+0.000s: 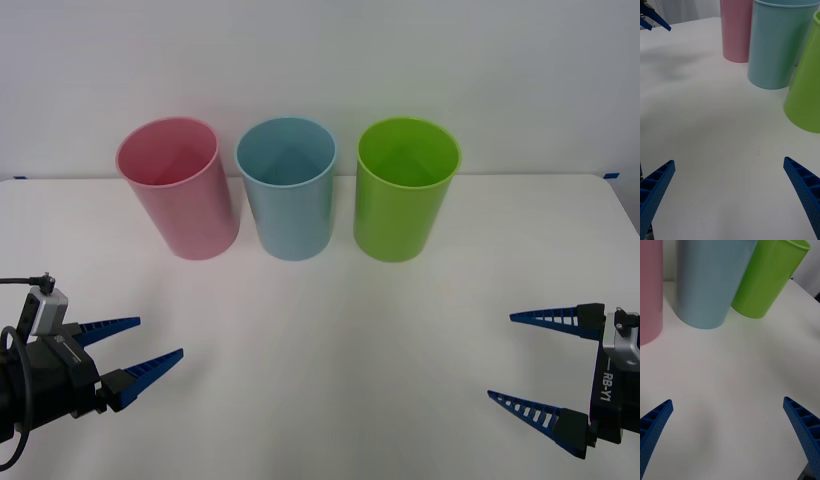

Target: Put cans in the blue bin and PET bottles in the pink bin and trash in the green bin.

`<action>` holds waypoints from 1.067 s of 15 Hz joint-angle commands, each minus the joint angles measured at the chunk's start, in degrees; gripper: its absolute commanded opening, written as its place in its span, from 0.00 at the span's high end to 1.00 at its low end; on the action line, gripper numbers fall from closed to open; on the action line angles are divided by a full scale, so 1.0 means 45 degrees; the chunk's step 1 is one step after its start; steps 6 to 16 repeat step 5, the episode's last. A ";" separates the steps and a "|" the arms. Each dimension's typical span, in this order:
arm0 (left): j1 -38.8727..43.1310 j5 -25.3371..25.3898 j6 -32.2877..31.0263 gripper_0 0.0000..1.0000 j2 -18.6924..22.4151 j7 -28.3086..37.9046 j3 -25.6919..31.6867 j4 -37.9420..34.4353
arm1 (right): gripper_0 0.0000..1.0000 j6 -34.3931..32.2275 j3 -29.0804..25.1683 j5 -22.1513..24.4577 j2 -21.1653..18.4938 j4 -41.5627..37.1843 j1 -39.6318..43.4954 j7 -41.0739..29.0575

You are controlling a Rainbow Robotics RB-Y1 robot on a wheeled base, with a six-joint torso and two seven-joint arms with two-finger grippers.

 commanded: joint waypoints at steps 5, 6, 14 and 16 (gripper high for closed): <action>-0.0003 0.0007 0.0000 0.00 -0.0001 -0.0002 0.0001 0.0000 | 0.00 0.0000 0.0000 0.0000 0.0000 0.0000 0.0000 0.0000; -0.0003 0.0007 0.0000 0.00 -0.0001 -0.0002 0.0001 0.0000 | 0.00 0.0000 0.0000 0.0000 0.0000 0.0000 0.0000 0.0000; -0.0003 0.0007 0.0000 0.00 -0.0001 -0.0002 0.0001 0.0000 | 0.00 0.0000 0.0000 0.0000 0.0000 0.0000 0.0000 0.0000; -0.0003 0.0007 0.0000 0.00 -0.0001 -0.0002 0.0001 0.0000 | 0.00 0.0000 0.0000 0.0000 0.0000 0.0000 0.0000 0.0000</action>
